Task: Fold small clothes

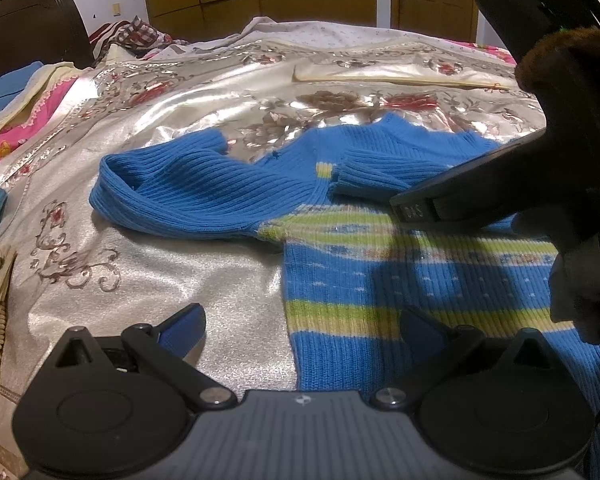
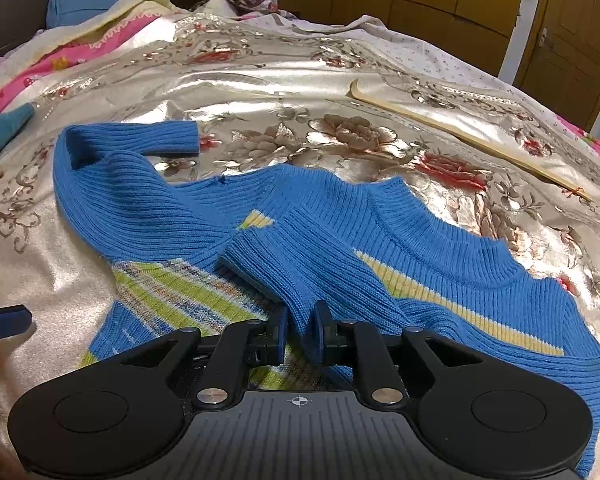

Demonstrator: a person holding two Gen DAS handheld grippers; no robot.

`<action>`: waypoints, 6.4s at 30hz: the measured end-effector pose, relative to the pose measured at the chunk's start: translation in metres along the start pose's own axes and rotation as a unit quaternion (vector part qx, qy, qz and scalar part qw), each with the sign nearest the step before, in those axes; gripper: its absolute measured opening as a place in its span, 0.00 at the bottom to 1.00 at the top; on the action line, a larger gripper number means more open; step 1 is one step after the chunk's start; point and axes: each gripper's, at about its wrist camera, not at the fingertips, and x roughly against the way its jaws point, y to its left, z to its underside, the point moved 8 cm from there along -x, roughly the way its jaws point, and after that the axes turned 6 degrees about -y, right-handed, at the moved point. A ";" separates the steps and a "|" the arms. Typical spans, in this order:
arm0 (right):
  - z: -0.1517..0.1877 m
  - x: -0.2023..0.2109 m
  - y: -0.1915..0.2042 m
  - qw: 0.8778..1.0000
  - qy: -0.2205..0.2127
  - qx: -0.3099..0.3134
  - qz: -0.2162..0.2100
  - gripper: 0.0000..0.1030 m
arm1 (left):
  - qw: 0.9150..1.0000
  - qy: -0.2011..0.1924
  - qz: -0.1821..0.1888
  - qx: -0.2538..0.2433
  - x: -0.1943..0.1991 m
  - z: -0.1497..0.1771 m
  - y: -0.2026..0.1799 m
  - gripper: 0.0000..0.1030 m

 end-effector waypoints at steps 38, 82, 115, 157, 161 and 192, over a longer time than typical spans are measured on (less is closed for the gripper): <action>-0.123 -0.073 0.090 0.961 0.049 -0.155 -0.223 0.45 | 0.993 -0.046 -0.055 0.092 0.010 -0.016 0.065 1.00; 0.042 0.066 -0.175 0.903 -0.104 -0.415 -0.050 0.05 | 0.994 -0.081 -0.069 -0.038 0.013 -0.015 0.010 1.00; 0.028 0.069 -0.209 0.880 -0.106 -0.448 -0.114 0.07 | 0.990 -0.054 -0.051 -0.121 -0.041 -0.065 0.004 0.40; 0.043 0.065 -0.163 0.985 -0.002 -0.154 -0.080 0.28 | 0.992 -0.066 -0.016 -0.109 -0.038 -0.074 0.011 0.26; 0.057 0.054 -0.172 0.979 0.013 -0.190 -0.075 0.31 | 0.992 -0.066 -0.013 -0.109 -0.037 -0.073 0.012 0.26; 0.094 0.119 -0.234 0.947 -0.109 -0.301 0.009 0.09 | 0.979 -0.059 0.087 -0.177 -0.008 -0.031 -0.049 0.26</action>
